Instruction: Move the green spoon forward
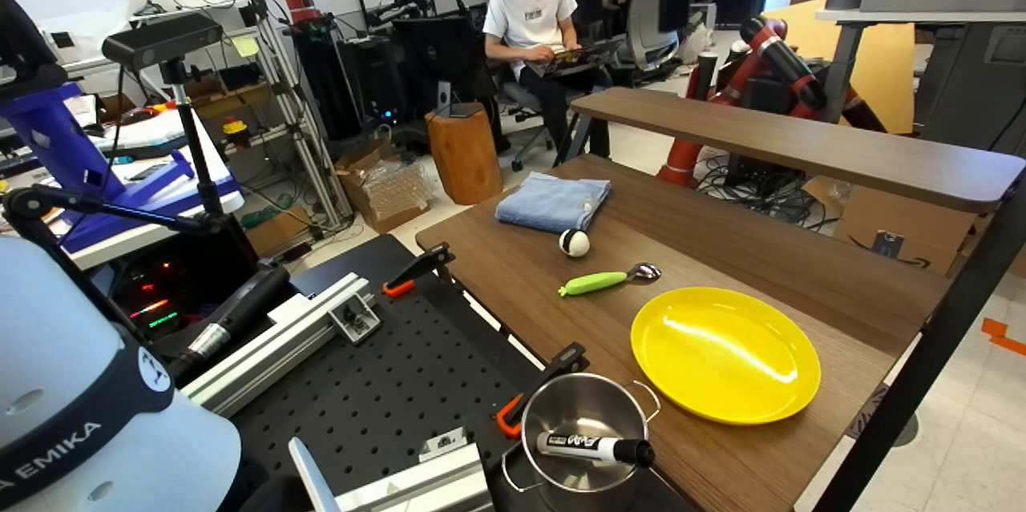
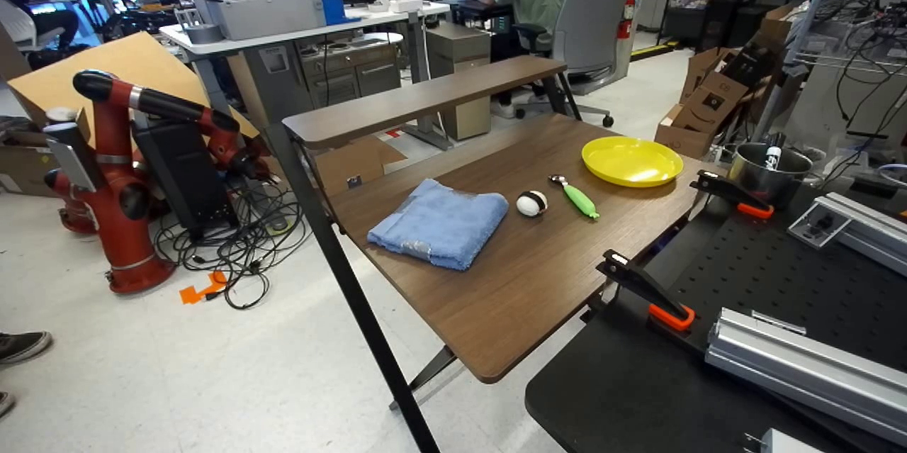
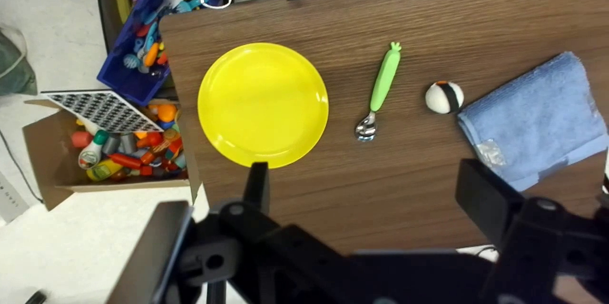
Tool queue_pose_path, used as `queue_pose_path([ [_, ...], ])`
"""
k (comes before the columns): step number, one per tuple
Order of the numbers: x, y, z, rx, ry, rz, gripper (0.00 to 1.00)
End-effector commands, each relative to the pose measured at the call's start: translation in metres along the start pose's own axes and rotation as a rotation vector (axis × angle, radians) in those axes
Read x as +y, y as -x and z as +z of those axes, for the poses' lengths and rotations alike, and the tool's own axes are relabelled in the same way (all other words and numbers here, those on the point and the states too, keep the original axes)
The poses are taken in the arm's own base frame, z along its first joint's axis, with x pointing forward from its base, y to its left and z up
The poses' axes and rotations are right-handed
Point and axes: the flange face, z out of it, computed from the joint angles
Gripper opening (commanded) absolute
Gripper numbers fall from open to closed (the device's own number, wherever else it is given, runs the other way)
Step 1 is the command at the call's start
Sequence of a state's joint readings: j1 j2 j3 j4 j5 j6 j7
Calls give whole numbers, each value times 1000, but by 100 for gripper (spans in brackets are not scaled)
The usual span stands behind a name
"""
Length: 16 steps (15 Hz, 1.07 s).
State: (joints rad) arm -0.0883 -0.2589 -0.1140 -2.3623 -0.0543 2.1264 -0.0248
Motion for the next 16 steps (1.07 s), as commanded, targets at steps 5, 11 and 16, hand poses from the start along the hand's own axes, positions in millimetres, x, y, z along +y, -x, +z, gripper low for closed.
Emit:
queue_pose_path([
  [5,-51,-16,84,-52,10,45,100],
  [11,-69,-30,155,-57,9,72,100],
  [16,-74,-35,202,-80,24,71,100],
])
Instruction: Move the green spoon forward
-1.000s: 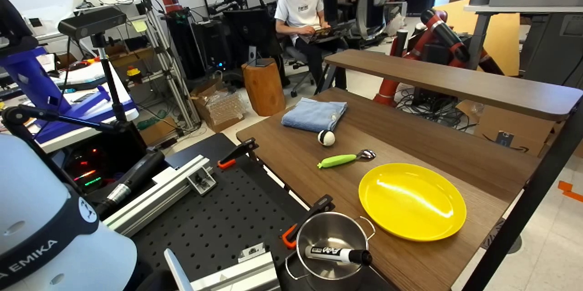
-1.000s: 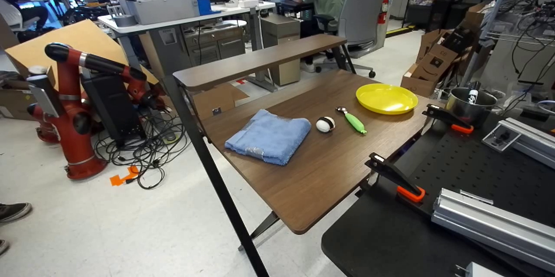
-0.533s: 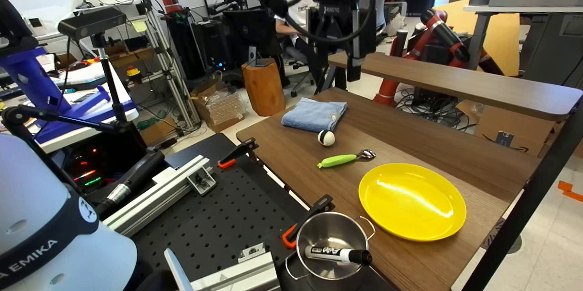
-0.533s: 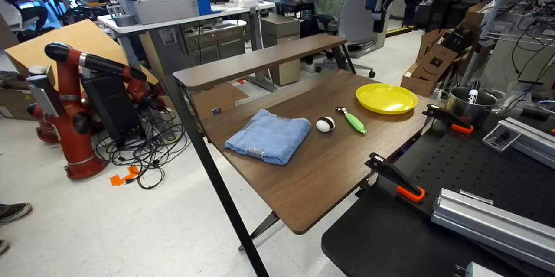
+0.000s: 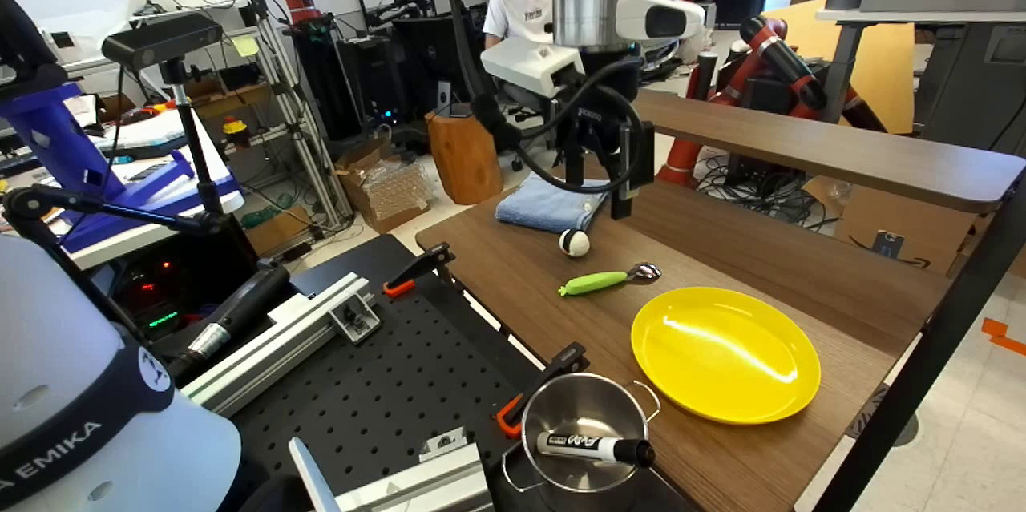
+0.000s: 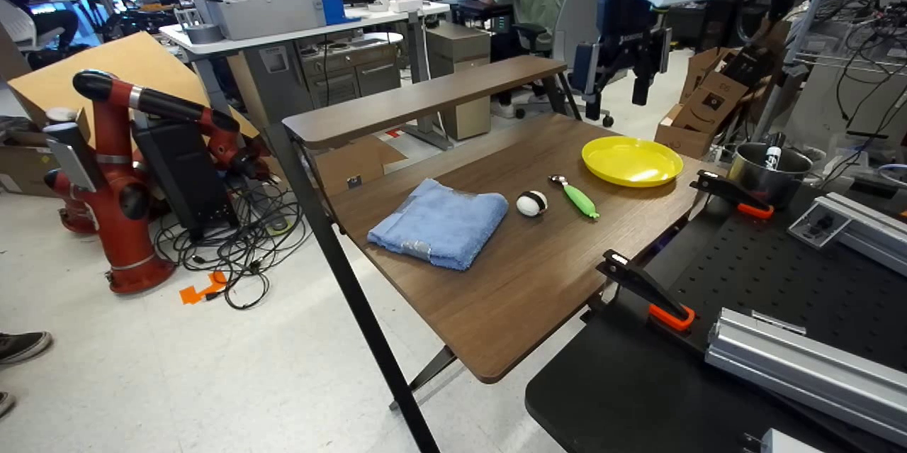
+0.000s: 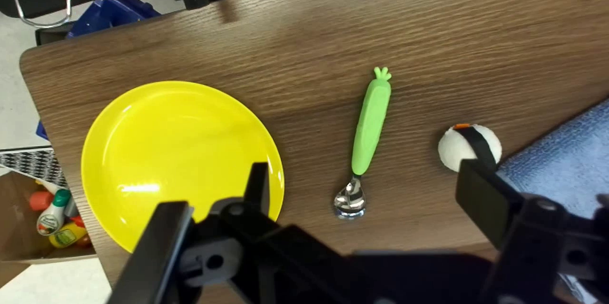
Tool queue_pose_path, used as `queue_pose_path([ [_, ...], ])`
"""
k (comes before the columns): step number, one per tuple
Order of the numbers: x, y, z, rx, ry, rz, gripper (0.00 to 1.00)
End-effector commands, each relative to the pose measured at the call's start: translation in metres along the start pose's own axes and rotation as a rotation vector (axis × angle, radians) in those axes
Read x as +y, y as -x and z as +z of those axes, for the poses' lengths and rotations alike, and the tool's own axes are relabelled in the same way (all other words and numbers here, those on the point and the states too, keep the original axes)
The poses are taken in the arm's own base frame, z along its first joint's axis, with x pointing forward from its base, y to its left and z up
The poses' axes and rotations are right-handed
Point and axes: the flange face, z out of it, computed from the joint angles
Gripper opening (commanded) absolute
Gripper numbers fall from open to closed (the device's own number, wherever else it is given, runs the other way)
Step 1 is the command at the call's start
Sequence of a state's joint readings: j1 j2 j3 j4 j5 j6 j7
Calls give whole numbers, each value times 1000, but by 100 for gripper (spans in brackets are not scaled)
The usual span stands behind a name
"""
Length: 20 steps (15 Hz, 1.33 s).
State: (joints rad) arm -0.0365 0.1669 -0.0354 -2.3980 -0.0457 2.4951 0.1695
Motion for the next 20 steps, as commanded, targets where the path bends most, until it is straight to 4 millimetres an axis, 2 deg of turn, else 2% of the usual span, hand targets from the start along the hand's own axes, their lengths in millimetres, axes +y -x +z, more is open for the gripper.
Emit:
queue_pose_path([
  [1,-6,-12,21,1,0,15,100],
  [11,-8,-25,94,-57,31,0,100],
  [20,-23,-31,137,-26,21,2,100],
])
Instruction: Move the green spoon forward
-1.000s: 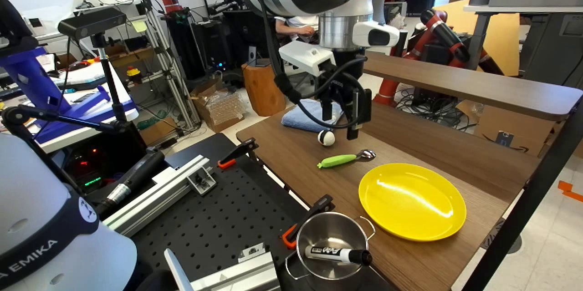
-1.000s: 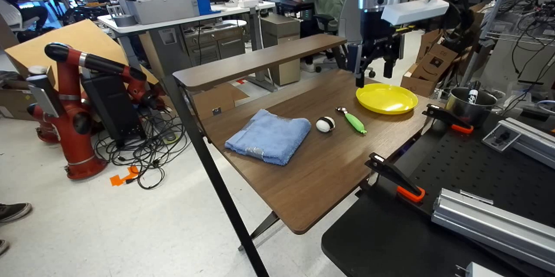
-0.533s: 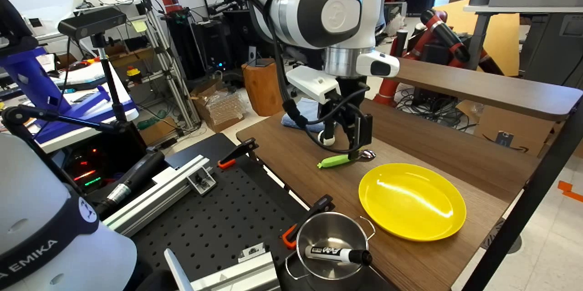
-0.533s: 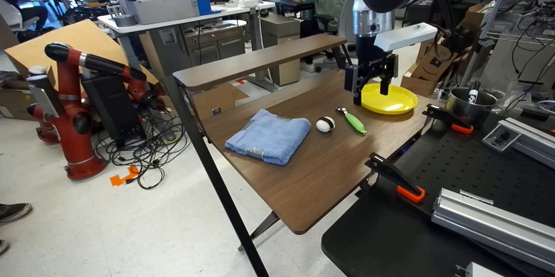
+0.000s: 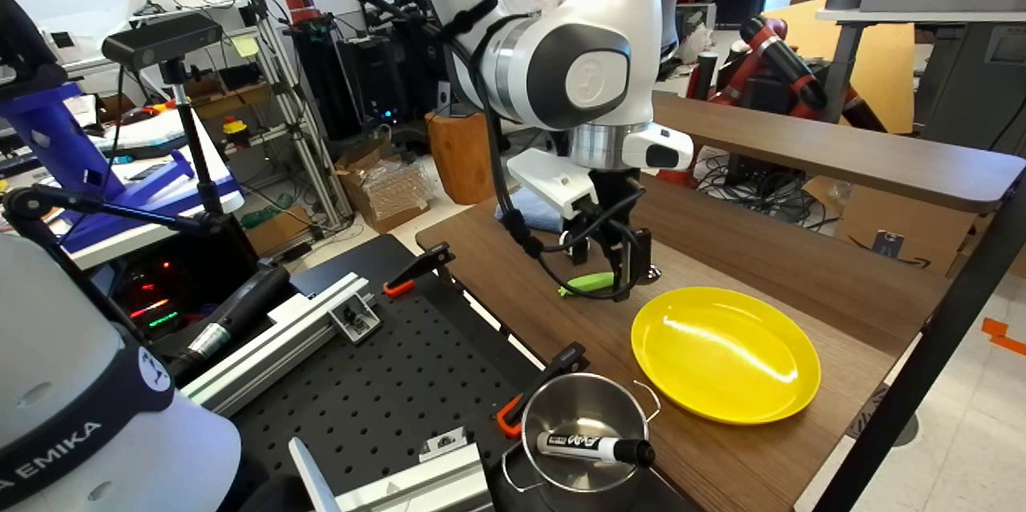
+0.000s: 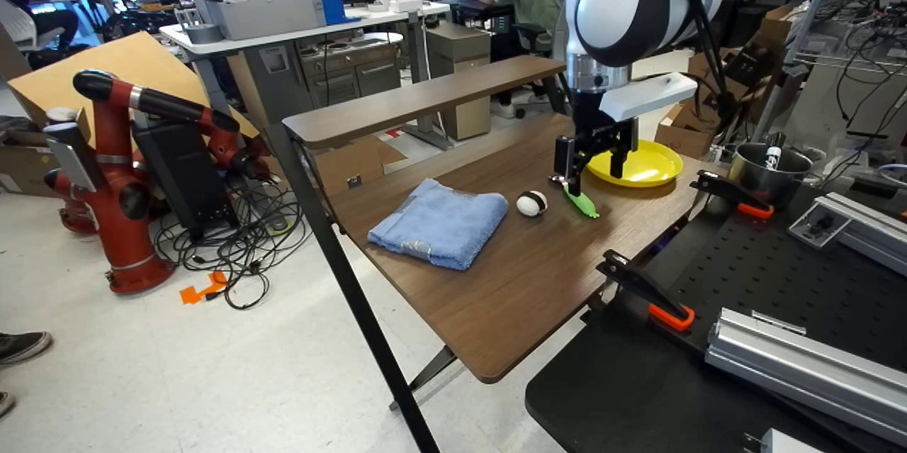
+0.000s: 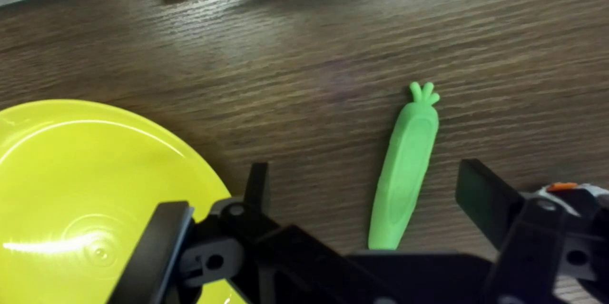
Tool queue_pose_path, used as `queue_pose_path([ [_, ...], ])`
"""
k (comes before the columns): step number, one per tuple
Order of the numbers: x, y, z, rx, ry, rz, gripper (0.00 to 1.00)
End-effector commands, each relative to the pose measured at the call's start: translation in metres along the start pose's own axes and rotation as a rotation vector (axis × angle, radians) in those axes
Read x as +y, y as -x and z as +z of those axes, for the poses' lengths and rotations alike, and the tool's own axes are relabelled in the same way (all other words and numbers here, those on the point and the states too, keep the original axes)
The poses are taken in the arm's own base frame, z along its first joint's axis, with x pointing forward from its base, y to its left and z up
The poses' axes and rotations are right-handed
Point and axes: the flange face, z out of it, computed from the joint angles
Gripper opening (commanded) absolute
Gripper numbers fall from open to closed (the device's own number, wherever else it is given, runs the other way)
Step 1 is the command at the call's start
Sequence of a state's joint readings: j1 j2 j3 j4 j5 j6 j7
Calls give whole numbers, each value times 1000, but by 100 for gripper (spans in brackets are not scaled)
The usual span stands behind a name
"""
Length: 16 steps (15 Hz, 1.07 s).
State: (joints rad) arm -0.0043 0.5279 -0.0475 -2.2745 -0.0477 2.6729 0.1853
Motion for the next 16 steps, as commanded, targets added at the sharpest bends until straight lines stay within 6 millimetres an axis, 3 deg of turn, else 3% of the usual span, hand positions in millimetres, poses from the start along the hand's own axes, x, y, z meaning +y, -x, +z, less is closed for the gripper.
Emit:
queue_pose_path([
  [1,-8,-10,13,32,-1,21,100],
  [6,-20,-18,24,29,6,31,100],
  [7,-21,-20,24,34,11,28,75],
  [8,-22,-22,25,37,12,27,74],
  [16,-27,-29,19,54,7,20,12],
])
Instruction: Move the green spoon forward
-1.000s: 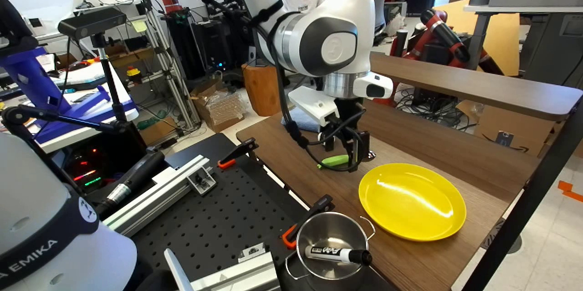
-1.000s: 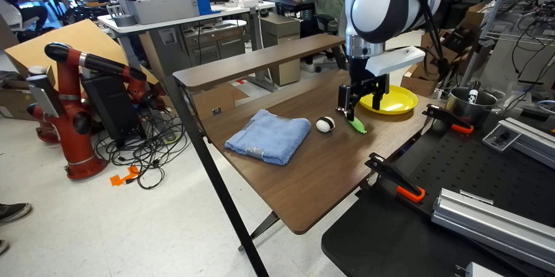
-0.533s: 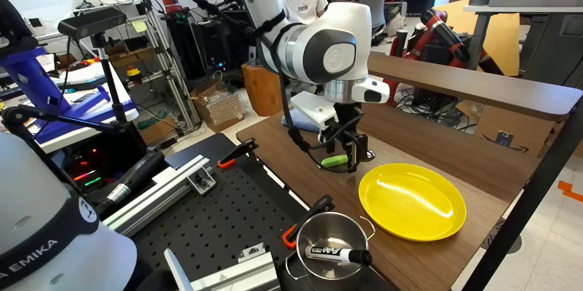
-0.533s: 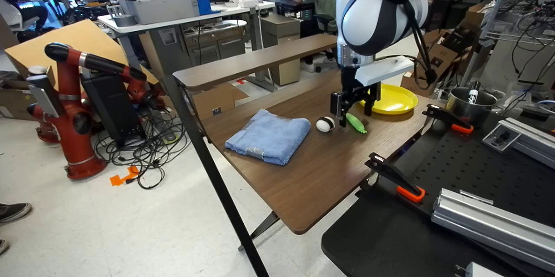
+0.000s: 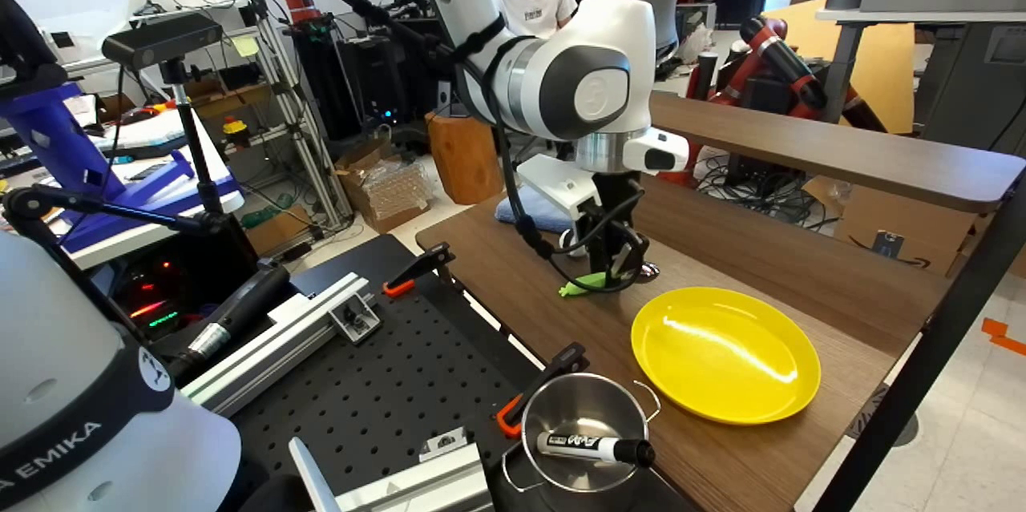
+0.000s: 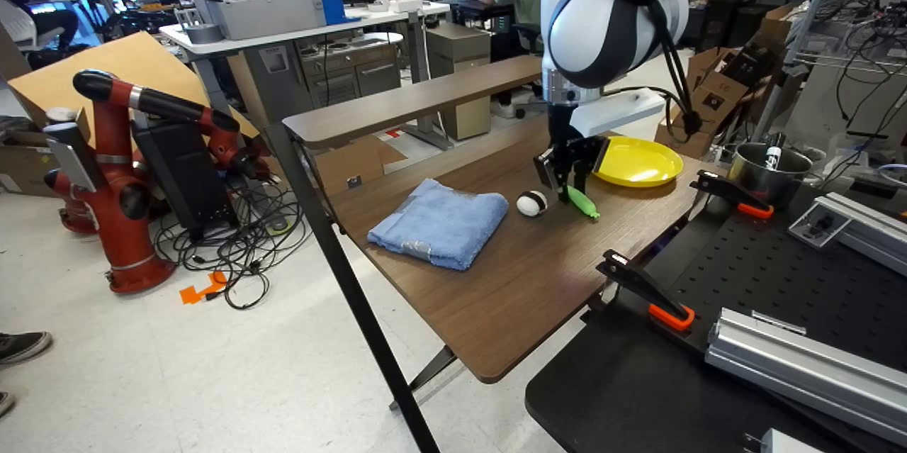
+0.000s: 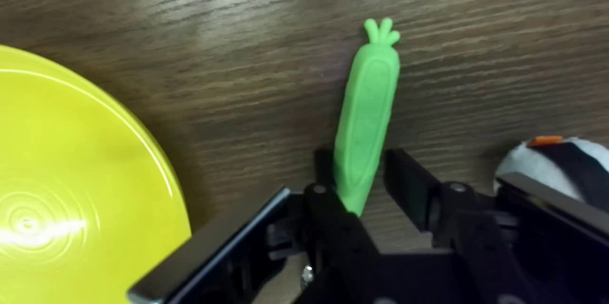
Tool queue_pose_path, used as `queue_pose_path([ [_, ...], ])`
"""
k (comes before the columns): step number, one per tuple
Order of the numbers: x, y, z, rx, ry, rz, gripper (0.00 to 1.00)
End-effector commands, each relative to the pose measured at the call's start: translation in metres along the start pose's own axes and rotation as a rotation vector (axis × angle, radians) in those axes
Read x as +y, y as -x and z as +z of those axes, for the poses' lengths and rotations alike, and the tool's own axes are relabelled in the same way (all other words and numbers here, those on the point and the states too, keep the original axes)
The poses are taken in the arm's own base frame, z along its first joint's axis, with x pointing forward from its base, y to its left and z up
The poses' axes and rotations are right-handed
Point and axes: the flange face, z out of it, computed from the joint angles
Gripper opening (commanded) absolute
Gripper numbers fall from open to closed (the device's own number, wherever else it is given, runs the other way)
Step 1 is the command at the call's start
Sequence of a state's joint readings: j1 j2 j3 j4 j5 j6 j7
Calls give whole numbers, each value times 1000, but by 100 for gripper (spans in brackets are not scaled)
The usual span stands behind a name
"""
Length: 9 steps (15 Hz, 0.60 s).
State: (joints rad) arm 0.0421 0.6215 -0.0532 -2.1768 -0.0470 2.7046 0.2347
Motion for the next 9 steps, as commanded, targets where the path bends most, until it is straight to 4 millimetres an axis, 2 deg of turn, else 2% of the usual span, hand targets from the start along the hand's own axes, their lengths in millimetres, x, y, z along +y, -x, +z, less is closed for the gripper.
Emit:
queue_pose_path([
  [1,-1,-5,3,17,1,12,4],
  [5,1,-6,-4,20,-12,16,5],
  [9,4,-10,-22,44,-54,44,6],
])
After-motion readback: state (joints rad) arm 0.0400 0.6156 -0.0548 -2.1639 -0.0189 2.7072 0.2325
